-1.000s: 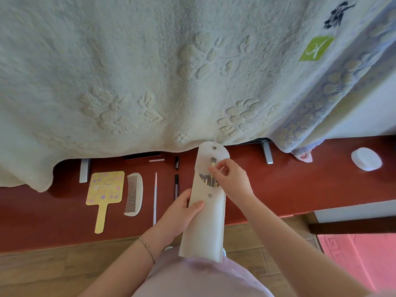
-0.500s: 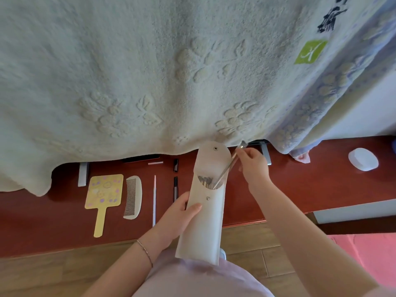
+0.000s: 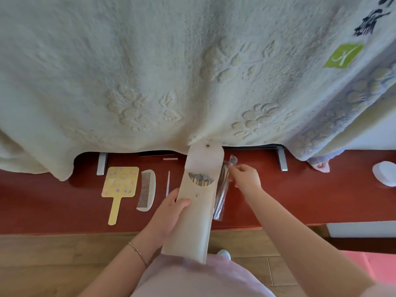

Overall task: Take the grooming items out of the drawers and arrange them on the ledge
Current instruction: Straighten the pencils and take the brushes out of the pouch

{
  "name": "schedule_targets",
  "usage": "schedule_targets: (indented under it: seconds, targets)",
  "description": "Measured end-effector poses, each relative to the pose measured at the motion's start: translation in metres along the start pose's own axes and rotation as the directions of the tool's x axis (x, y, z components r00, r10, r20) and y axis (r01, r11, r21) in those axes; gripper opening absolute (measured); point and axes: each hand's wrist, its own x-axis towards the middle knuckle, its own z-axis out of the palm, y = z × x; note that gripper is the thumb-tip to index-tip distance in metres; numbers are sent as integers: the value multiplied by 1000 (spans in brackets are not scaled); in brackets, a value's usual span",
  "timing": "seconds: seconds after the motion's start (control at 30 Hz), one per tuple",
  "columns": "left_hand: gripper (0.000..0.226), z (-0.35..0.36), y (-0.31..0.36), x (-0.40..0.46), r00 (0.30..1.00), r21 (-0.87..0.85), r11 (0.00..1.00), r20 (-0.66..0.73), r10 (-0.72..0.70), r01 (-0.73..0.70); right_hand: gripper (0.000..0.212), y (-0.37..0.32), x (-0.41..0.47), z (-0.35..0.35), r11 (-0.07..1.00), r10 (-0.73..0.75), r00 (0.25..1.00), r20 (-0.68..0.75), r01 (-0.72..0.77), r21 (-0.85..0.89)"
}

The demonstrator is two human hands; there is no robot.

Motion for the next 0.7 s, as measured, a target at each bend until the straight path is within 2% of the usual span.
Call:
schedule_targets:
  seconds: [0.17, 0.27, 0.43, 0.57, 0.63, 0.7]
  targets:
    - [22, 0, 0, -3, 1000, 0, 1000, 8, -3, 3, 16, -9, 2, 34, 981, 6, 991, 130, 19, -194]
    - [22, 0, 2, -4, 1000, -19, 1000, 0, 6, -6, 26, -15, 6, 40, 967, 1, 992, 125, 30, -252]
    - [21, 0, 5, -5, 1000, 7, 1000, 6, 16, -16, 26, -16, 9, 38, 961, 4, 995, 99, 23, -274]
    - [20, 3, 5, -3, 1000, 7, 1000, 11, -5, 4, 28, -18, 5, 24, 997, 30, 999, 40, -27, -74]
    - [20, 6, 6, -2, 1000, 18, 1000, 23, -15, 15, 34, -20, 0, 15, 992, 58, 997, 46, -63, 106]
    - [20, 12, 7, -1, 999, 14, 1000, 42, -19, 18, 30, -20, -8, 8, 956, 35, 996, 88, -59, 288]
